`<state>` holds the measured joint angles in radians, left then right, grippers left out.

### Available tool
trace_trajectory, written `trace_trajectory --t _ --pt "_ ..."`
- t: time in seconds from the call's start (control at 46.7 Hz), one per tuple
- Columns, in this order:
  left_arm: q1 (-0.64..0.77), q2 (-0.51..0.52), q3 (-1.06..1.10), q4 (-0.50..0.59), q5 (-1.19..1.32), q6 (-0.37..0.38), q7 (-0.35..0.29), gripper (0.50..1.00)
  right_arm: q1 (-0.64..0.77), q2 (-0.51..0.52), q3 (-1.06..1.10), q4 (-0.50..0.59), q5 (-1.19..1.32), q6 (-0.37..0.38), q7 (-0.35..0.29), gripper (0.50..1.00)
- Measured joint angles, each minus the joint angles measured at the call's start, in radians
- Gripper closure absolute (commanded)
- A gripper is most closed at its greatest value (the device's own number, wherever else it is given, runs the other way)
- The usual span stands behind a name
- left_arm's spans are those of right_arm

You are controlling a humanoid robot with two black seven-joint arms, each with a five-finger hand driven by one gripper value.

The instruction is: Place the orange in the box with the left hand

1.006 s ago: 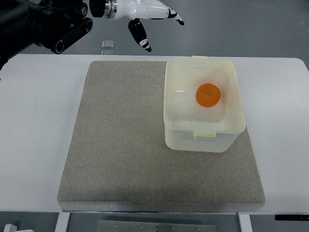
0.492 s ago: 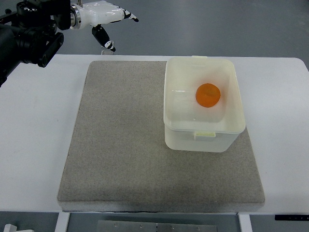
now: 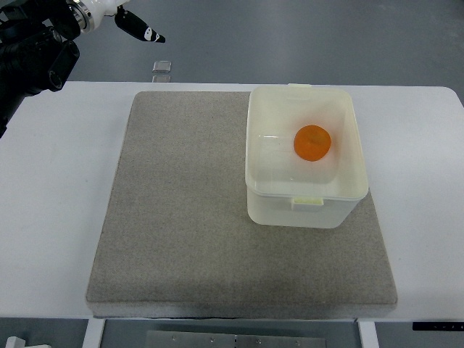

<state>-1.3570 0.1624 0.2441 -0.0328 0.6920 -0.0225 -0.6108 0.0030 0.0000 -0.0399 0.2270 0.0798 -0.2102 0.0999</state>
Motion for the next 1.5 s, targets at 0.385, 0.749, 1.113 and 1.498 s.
trace_trajectory --t 0.385,0.749,1.113,1.498 --pt "0.043 -0.012 -0.004 -0.013 -0.57 0.005 0.006 0.576 0.0 0.0 0.0 0.0 0.0 0.0 0.0 0.556" --pt "0.116 -0.018 -0.279 -0.015 -0.794 -0.013 0.132 0.626 0.0 0.0 0.0 0.0 0.0 0.0 0.0 0.556" --pt "0.185 -0.084 -0.427 -0.016 -0.792 -0.083 0.196 0.684 0.0 0.0 0.0 0.0 0.0 0.0 0.0 0.556" --pt "0.2 -0.103 -0.654 -0.015 -0.796 -0.136 0.244 0.666 0.0 0.0 0.0 0.0 0.0 0.0 0.0 0.556"
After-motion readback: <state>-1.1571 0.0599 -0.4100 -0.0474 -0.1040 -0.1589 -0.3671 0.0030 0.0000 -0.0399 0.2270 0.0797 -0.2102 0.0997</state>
